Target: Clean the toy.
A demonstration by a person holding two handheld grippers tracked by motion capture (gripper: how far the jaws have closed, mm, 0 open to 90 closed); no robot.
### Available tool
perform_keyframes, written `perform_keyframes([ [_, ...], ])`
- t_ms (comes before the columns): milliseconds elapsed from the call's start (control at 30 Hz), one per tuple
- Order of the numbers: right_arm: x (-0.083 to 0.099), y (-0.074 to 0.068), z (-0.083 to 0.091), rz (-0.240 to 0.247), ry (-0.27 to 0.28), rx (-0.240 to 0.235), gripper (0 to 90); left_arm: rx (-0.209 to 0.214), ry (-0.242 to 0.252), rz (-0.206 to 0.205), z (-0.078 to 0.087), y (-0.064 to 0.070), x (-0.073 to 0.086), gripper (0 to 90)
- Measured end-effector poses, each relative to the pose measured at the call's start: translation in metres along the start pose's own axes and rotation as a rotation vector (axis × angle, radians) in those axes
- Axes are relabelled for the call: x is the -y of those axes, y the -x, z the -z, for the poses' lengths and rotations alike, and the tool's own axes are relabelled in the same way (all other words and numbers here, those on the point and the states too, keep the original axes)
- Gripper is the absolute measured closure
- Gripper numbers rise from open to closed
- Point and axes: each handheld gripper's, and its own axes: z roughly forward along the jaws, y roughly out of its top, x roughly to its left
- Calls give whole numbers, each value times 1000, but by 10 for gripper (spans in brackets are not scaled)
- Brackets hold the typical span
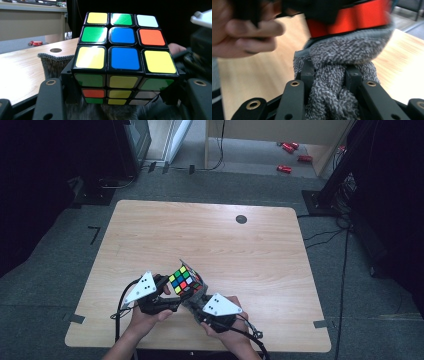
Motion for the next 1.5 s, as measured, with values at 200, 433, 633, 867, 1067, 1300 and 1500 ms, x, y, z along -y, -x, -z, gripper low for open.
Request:
perform_keyframes([
  [200, -1, 20, 13, -90, 54, 68, 683, 1, -9, -7, -4, 2, 1, 342],
  [433, 2, -9, -5, -7, -8, -38, 680, -8, -19, 9, -4, 1, 2, 342],
  [633, 0, 13, 6, -94, 37, 22, 681, -4, -23, 9, -3, 1, 2, 342],
  [867, 3, -5, -4, -52, 10, -29, 683, -2, -26, 15, -4, 1, 2, 342],
  [1067, 2, -9, -5, 0, 9, -28, 683, -2, -23, 26, -2, -2, 1, 342],
  [1300, 3, 5, 2, -103, 50, 27, 685, -3, -32, 35, -3, -3, 2, 342],
  [1500, 3, -21, -8, 52, 7, -39, 678, -3, -33, 41, -2, -4, 2, 343],
])
